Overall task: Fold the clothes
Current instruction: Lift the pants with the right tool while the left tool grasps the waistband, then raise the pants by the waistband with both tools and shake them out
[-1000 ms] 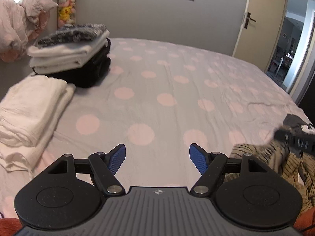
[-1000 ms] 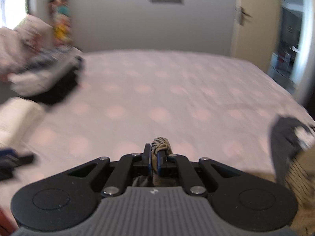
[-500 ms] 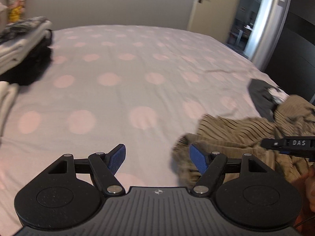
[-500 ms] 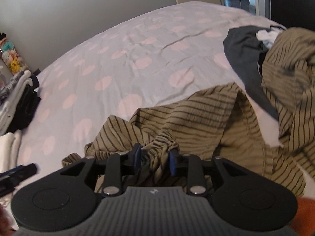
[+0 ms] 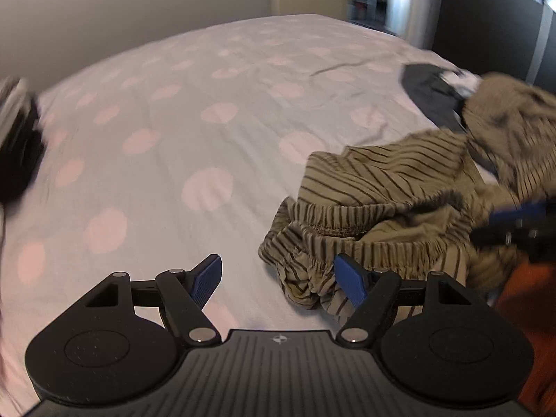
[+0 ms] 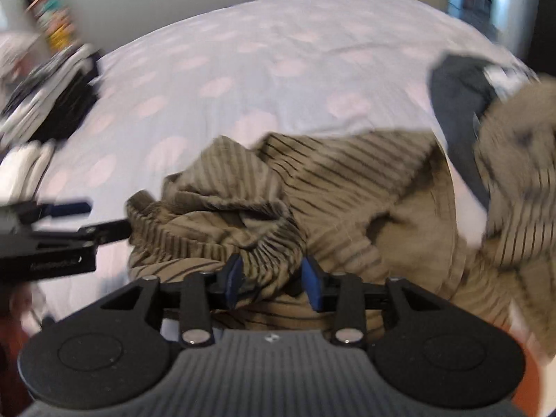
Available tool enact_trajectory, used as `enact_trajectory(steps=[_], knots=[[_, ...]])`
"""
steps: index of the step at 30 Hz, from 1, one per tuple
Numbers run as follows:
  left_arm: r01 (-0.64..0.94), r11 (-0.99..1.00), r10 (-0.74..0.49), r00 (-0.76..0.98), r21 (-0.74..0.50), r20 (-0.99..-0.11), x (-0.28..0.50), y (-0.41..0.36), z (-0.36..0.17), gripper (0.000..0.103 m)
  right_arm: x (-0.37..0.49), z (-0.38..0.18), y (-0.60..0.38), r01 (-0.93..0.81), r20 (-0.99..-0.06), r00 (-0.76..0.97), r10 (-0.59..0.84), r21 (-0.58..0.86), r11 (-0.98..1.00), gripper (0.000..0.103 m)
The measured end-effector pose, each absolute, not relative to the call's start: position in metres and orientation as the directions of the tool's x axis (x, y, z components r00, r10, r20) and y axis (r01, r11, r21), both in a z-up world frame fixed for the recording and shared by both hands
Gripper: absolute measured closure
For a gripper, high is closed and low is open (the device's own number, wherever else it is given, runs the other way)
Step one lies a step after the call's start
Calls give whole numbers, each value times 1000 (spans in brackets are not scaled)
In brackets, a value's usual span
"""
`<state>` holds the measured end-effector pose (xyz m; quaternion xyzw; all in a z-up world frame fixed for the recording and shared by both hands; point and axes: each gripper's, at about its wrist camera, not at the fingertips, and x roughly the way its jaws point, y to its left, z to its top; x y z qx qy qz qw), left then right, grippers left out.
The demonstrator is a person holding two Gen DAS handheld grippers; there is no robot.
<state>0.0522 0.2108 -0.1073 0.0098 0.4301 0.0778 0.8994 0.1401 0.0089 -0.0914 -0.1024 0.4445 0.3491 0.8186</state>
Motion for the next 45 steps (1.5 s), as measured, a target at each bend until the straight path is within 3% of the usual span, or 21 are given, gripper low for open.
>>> enact_trajectory(steps=[2,6,9,15,17,23,30,32,34,36,37,38,39,45], knots=[[-57,988,147,619,143,-772,53,209,-103,18,141,-82,15,-740,-795,364,485,69,669,47],[48,967,168,613,249,-772,59,210,-105,18,151,-71,34,-839,-813,358,458,-65,541,46],[64,956,189,611,286,-768,67,218,-112,18,166,-77,48,-845,-840,346,419,-85,527,49],[-6,971,199,577,239,-792,94,253,-124,18,186,-103,61,-817,-886,286,365,-27,576,74],[-6,979,171,572,204,-802,104,262,-128,18,187,-110,57,-807,-897,276,345,-21,590,89],[101,994,-18,515,40,-857,137,269,-150,21,186,-115,32,-767,-910,260,323,9,641,90],[96,988,-147,415,-118,-898,156,274,-185,41,184,-129,18,-731,-910,215,354,90,677,88],[74,991,-133,427,-112,-894,155,273,-187,48,187,-132,17,-712,-906,208,369,118,692,77],[59,993,-120,434,-105,-893,153,270,-185,65,191,-133,16,-698,-903,199,381,142,701,76],[37,994,-111,440,-105,-891,149,267,-178,92,193,-135,16,-688,-904,185,385,160,707,76],[32,995,-98,450,-93,-888,146,264,-172,92,193,-136,16,-689,-906,181,382,161,707,79],[26,996,-84,460,-81,-884,142,262,-166,93,191,-135,16,-691,-906,186,380,155,706,92],[21,997,-71,469,-69,-880,139,260,-160,94,188,-131,15,-694,-903,205,378,138,707,96],[-13,1000,-14,540,-25,-841,112,250,-107,96,174,-77,0,-689,-831,381,404,36,723,98]])
